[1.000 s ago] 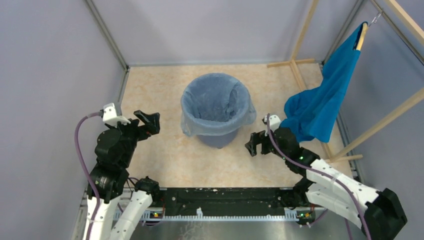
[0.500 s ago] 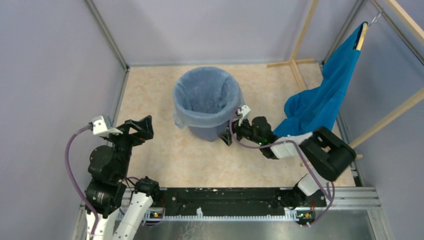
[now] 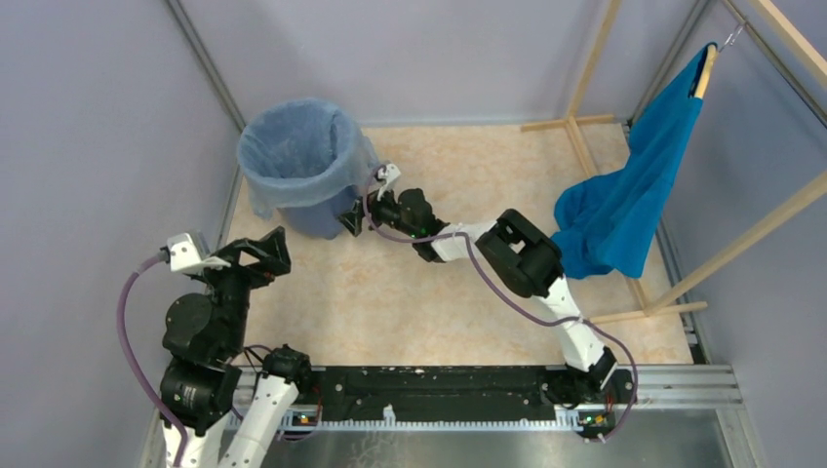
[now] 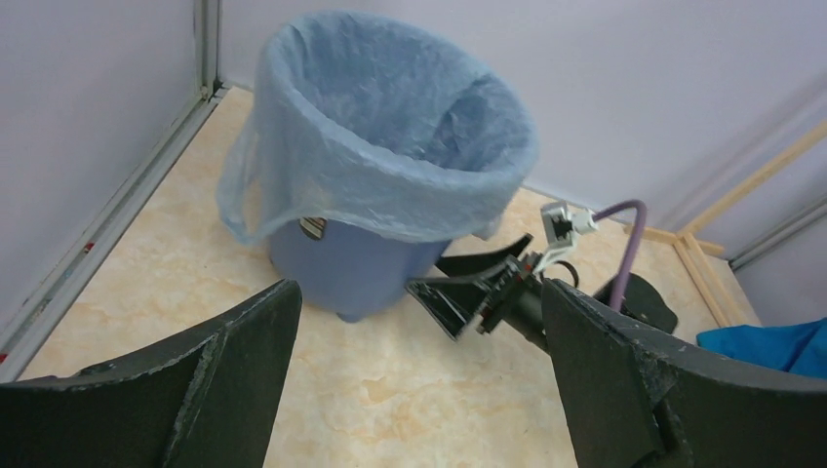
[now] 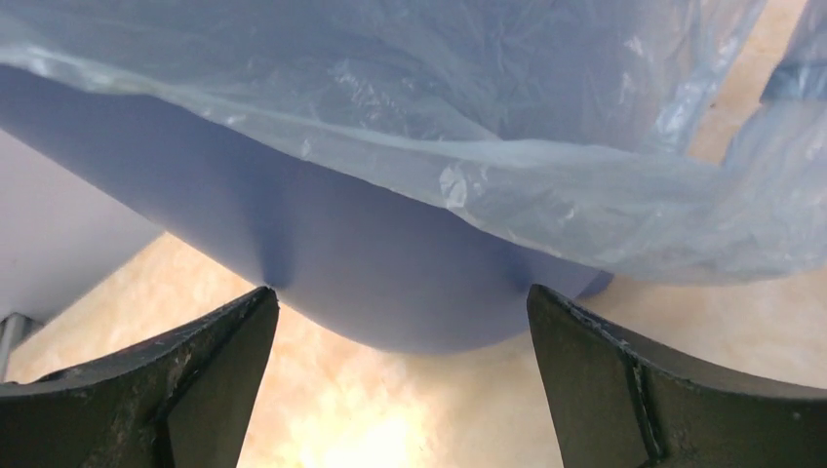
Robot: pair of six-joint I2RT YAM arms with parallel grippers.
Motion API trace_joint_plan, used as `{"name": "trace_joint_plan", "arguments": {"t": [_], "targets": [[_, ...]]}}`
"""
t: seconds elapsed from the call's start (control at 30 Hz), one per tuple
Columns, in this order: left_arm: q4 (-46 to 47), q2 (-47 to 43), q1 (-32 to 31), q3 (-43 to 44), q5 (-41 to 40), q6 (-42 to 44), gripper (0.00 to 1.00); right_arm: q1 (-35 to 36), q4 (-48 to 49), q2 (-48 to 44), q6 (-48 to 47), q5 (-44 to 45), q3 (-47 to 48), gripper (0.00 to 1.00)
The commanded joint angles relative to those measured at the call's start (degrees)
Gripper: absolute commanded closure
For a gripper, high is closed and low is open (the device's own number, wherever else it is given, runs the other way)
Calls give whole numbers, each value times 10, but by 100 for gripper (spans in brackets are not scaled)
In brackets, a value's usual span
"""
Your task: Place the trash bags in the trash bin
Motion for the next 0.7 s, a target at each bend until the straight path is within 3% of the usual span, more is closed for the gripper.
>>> {"name": "trace_joint_plan", "arguments": {"t": [0.0, 0.1, 0.23, 0.33, 0.5, 0.57, 0.67], "targets": [[-5, 7, 1, -5, 21, -31, 1, 11, -73, 28, 69, 36, 104, 1], [5, 27, 1, -30, 62, -62, 1, 10, -132, -22, 80, 51, 82, 1], [56, 65, 1, -95, 144, -119, 10, -14, -138, -153, 95, 31, -84, 1], [148, 85, 1, -170, 226, -169, 14, -50, -168, -267, 115, 12, -215, 1], [383, 166, -1, -297, 353, -233, 19, -74, -232, -444, 78, 13, -382, 1], [434, 223, -25, -314, 331, -213, 23, -74, -245, -506, 76, 16, -430, 1], [473, 314, -87, -305, 236, -150, 21, -74, -241, -594, 95, 17, -492, 1]]}}
